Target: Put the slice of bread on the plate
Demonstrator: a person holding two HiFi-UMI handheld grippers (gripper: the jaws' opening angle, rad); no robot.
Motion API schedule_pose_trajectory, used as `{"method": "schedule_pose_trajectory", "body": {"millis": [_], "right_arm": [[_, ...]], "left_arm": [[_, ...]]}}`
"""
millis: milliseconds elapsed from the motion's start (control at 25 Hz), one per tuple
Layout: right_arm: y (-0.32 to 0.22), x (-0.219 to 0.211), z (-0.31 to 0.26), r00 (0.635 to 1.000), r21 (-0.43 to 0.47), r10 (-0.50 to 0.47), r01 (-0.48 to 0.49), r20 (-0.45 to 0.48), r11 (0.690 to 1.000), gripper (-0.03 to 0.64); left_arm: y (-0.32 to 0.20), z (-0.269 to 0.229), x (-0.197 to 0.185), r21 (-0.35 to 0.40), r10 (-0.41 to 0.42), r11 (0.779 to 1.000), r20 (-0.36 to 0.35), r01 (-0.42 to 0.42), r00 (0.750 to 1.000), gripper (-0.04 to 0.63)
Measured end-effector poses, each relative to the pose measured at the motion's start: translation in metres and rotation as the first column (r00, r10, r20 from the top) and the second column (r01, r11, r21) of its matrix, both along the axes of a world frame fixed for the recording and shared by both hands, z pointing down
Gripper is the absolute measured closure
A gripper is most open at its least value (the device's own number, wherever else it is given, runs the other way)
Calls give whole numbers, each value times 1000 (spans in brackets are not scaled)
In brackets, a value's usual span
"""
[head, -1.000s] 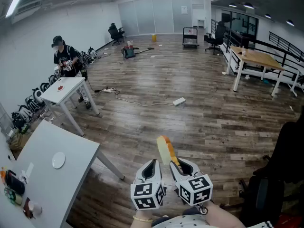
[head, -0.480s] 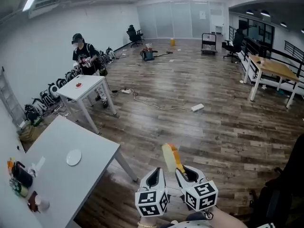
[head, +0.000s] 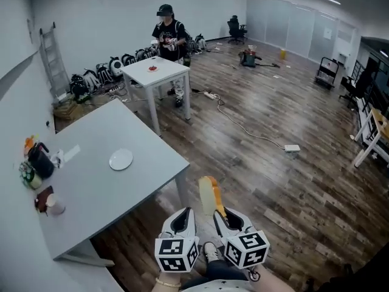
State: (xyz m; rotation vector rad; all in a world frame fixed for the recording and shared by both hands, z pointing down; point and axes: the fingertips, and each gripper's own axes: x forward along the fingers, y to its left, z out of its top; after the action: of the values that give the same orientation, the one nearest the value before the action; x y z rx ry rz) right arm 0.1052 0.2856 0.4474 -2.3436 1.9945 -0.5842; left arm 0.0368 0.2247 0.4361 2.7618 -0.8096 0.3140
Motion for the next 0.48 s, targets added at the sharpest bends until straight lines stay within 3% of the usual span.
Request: {"method": "schedule_pose_trajectory", "body": {"millis": [200, 480], "right_arm": [[-77, -12, 2, 984, -6, -178, 178, -20, 984, 534], [-193, -18, -12, 916, -4, -399, 399, -41, 917, 534]], "left_arm": [[-63, 11, -31, -18, -198, 980, 3, 198, 980, 588], [-165, -4, -50, -7, -427, 904, -11, 427, 904, 588]]}}
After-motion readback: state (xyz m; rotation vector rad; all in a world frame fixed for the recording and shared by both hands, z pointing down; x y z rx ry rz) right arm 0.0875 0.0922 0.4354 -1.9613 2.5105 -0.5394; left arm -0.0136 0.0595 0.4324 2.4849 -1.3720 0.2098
